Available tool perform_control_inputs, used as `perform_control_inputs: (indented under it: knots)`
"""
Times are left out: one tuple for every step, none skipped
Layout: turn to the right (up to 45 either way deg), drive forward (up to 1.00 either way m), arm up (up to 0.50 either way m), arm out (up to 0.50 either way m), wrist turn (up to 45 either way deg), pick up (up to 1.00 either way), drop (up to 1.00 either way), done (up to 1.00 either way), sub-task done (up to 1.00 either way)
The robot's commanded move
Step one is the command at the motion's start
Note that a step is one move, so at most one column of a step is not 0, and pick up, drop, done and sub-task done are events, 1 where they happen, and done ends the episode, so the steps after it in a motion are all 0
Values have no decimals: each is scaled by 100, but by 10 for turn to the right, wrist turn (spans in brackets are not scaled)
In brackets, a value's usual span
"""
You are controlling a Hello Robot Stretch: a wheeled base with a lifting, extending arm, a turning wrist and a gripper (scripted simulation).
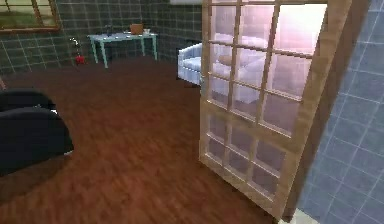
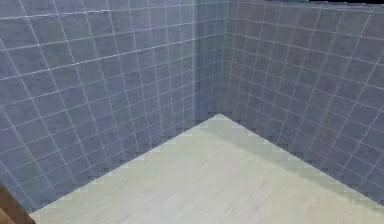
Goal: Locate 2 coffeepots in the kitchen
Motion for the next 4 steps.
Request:
perform_control_inputs:
  knots:
    - [-180, 0, 0, 0, 0, 0, 0, 0, 0]
    - [0, 100, 0, 0, 0, 0, 0, 0, 0]
    - [-30, 0, 0, 0, 0, 0, 0, 0, 0]
    - [30, 0, 0, 0, 0, 0, 0, 0, 0]
